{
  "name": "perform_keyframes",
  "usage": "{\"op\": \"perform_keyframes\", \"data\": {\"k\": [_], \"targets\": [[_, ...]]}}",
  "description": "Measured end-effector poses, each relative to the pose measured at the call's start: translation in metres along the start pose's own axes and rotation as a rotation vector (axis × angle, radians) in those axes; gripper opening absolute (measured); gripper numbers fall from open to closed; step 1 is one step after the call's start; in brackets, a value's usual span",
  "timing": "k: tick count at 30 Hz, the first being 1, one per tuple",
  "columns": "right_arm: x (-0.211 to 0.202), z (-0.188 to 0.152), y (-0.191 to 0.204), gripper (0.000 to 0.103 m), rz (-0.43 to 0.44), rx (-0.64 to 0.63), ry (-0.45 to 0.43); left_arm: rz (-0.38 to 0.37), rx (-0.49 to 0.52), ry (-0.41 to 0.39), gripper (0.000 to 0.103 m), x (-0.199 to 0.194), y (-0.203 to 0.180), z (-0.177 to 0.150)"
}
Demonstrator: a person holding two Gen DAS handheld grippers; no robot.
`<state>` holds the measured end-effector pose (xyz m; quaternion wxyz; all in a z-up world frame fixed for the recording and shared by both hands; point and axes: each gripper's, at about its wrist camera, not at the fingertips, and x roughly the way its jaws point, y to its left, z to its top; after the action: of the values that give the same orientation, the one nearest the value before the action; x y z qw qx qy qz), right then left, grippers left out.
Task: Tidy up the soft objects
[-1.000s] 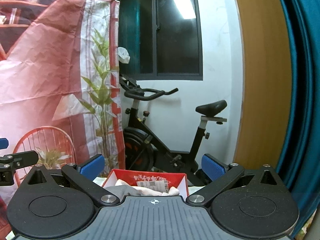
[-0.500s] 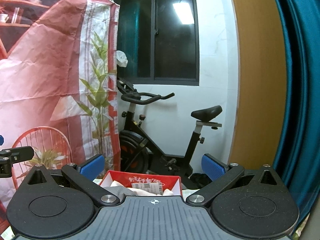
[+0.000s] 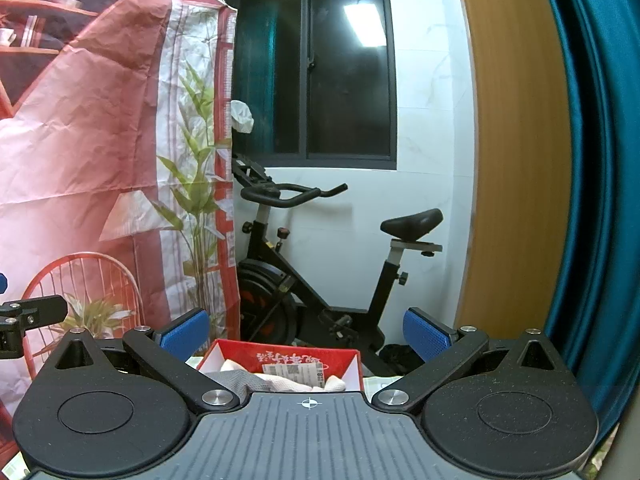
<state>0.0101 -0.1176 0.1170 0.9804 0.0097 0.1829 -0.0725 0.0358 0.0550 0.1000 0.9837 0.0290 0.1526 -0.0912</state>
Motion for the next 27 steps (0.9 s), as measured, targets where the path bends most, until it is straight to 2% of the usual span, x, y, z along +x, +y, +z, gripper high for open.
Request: {"op": "perform_keyframes", "data": {"k": [27], "targets": [[-0.0007, -0.0097, -0.0026, 0.103, -0.005, 0.001, 0.015, -0.01, -0.003, 0.024, 0.103, 0.0037, 0.0025, -0.003]]}}
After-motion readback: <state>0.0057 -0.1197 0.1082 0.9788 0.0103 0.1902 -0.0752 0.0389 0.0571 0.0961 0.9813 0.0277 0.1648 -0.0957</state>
